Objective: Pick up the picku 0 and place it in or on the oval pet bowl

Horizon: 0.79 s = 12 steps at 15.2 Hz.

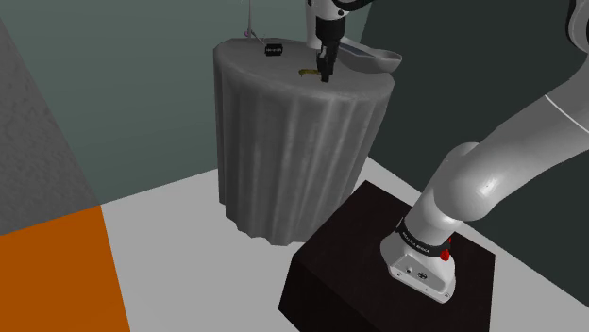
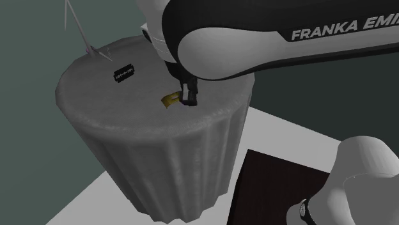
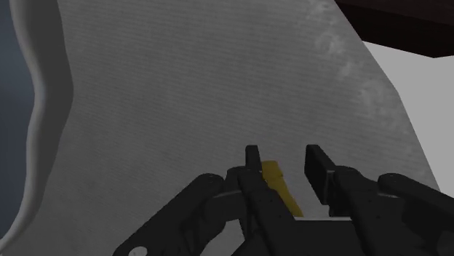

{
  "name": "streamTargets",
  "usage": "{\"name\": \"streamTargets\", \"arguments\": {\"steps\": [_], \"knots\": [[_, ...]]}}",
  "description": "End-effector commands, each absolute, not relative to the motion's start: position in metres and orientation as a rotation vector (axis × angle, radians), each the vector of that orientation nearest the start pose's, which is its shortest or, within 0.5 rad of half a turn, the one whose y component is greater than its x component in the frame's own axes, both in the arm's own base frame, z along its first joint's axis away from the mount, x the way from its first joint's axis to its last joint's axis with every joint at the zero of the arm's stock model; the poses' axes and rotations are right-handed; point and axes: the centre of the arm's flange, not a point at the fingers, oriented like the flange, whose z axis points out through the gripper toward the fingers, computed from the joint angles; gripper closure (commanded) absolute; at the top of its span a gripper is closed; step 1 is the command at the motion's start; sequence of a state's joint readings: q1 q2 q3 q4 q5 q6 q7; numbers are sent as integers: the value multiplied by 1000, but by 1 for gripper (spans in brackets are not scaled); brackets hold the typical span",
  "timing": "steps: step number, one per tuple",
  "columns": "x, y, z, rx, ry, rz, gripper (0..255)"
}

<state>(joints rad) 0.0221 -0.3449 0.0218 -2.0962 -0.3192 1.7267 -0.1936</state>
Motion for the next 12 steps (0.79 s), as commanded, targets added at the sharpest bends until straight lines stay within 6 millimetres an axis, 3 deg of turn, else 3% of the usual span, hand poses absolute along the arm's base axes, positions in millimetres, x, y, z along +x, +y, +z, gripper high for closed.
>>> {"name": "streamTargets", "arguments": {"steps": [1,4,5,12], "knots": [[458,-16,576,-3317,-748,65,0],[487,-35,603,-2896,-1396,4,0],[490,-36,606,-2849,-1450,-1,0],[491,-38,566,-2849,-1450,-1,0]]}}
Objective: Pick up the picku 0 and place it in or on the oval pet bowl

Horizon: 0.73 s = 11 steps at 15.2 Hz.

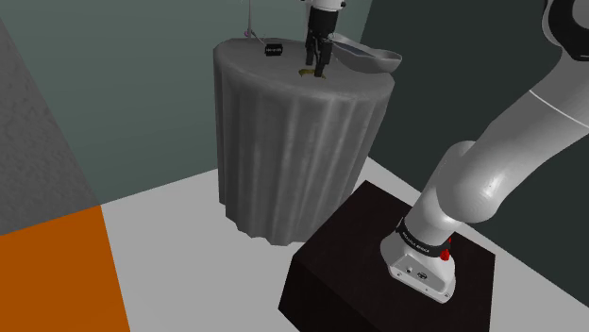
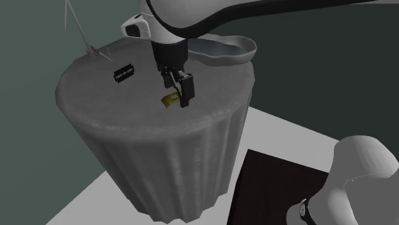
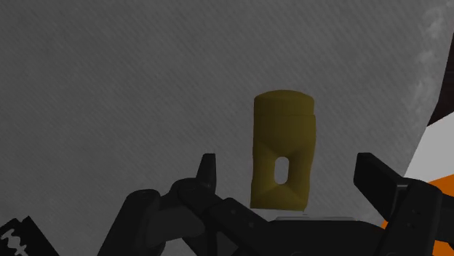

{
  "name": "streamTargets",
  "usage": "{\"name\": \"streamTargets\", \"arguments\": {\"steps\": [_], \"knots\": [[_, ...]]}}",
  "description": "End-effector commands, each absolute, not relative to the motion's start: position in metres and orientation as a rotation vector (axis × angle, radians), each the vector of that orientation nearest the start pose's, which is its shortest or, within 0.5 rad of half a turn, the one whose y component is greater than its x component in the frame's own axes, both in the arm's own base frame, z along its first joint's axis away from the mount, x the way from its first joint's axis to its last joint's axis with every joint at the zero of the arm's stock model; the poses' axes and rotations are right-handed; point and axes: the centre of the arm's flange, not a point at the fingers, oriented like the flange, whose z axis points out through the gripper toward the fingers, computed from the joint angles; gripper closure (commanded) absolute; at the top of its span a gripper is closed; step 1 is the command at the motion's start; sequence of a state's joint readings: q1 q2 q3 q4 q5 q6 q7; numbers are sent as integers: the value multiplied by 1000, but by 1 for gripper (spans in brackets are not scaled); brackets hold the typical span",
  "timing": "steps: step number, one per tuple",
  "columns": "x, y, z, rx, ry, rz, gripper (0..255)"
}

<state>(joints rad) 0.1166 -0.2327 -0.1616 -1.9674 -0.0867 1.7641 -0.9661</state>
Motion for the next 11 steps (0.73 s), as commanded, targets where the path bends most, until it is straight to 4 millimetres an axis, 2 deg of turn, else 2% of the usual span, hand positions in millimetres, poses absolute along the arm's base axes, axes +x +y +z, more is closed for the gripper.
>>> {"name": "streamTargets", "arguments": {"steps": [1,8,9,11], "knots": [[491,-38,566,-2849,-1450,-1,0],[491,-38,566,-2849,-1450,-1,0],[491,-38,566,-2849,-1450,-1,255],[491,-38,566,-2849,-1450,-1,255]]}}
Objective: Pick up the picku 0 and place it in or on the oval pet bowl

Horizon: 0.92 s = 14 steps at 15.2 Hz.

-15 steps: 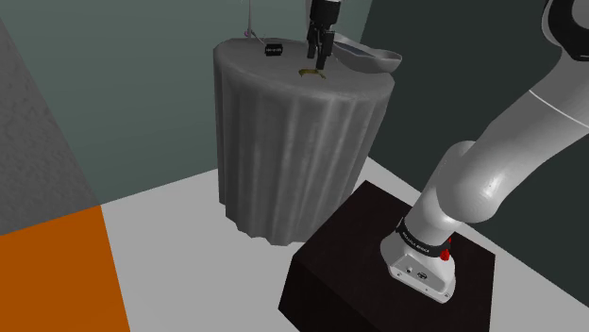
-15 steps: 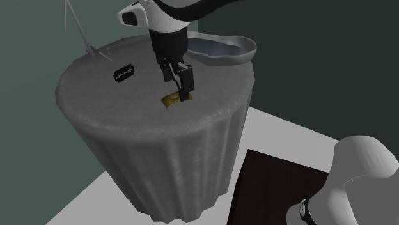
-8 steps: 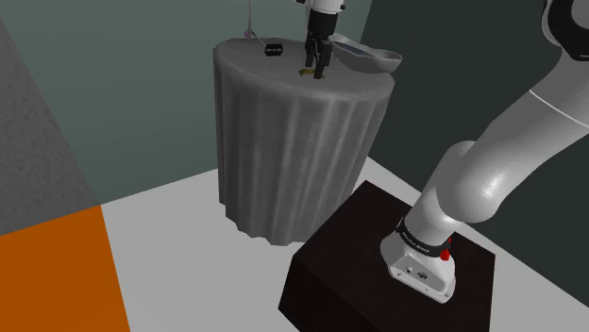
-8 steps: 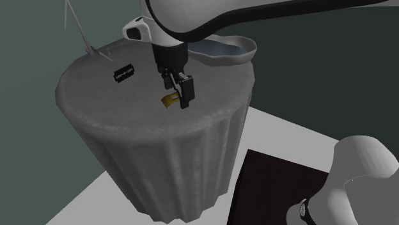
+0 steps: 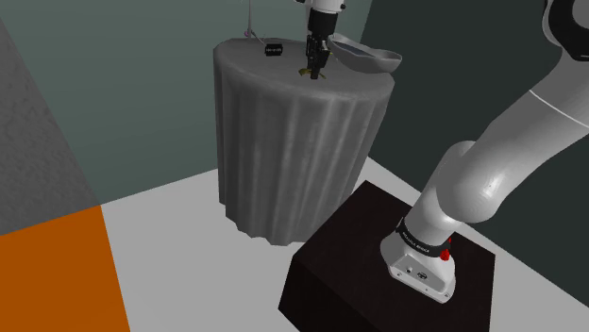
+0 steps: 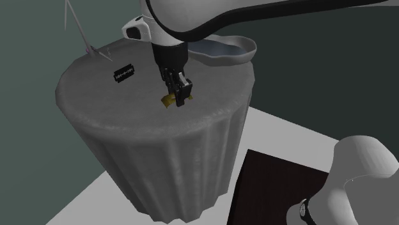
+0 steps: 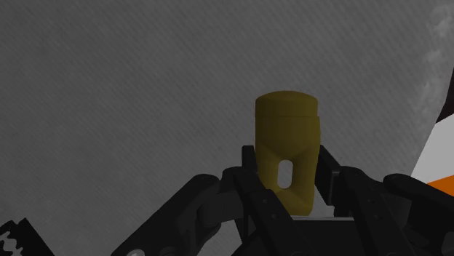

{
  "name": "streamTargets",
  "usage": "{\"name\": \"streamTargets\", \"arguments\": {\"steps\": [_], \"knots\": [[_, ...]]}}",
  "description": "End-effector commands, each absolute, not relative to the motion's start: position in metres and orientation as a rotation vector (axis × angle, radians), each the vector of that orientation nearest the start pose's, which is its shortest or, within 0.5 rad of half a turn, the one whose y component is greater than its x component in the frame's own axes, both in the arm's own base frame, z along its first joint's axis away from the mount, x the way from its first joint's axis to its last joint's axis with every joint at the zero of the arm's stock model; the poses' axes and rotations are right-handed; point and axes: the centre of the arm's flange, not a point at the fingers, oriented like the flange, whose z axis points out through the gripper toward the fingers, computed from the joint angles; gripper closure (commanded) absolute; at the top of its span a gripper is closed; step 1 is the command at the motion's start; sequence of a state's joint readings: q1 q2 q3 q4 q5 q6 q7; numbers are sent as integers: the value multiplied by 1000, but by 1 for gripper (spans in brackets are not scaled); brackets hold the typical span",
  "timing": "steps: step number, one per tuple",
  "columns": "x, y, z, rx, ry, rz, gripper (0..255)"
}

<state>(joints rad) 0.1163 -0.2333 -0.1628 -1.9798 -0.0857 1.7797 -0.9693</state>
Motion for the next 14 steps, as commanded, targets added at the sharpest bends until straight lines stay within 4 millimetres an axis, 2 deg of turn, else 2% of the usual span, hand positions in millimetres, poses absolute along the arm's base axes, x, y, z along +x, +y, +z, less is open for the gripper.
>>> {"name": "streamTargets", "arguments": {"steps": [1,7,14], "knots": [[491,-38,566,-2849,-1450,-1,255],[491,-38,566,-2849,-1450,-1,255],[491,-38,603,-2849,-1450,-1,255]]}}
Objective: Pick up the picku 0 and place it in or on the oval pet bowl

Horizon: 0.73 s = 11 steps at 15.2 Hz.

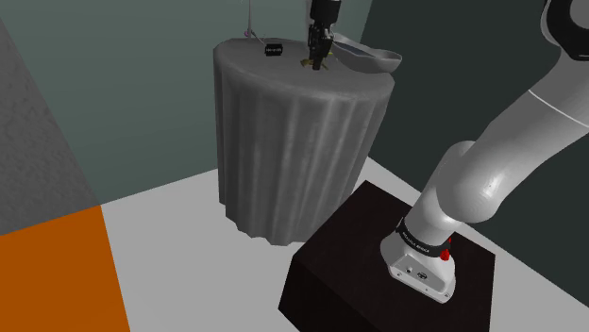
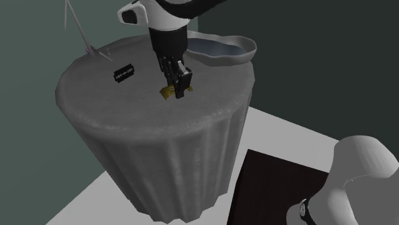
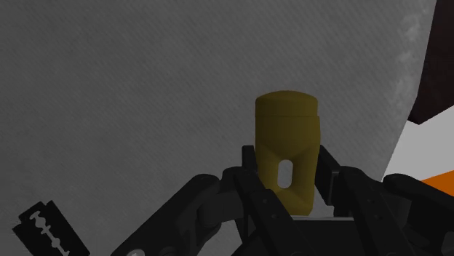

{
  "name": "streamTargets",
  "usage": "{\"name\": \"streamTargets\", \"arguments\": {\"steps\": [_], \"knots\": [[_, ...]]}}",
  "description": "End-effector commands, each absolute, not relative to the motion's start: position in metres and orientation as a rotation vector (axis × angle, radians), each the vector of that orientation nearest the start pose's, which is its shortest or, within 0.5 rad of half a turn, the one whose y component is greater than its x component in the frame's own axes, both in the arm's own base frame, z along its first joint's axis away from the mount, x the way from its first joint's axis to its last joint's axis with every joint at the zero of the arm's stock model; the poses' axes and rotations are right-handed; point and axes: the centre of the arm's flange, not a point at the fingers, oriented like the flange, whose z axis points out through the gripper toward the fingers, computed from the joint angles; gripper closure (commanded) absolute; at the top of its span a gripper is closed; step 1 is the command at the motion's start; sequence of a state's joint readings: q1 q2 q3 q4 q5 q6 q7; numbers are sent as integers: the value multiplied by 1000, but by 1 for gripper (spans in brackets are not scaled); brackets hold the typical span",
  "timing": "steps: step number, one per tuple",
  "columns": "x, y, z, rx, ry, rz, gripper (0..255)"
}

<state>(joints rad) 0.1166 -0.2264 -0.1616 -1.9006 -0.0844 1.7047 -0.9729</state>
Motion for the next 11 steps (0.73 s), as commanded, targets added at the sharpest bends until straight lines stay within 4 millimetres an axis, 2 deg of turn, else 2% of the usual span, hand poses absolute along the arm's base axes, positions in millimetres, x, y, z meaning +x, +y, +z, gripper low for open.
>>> {"name": "streamTargets", "arguments": {"steps": [1,11], "knots": [[491,-38,608,-2849,-1450,-1,255],[491,-38,661,-2849,-1450,-1,255]]}}
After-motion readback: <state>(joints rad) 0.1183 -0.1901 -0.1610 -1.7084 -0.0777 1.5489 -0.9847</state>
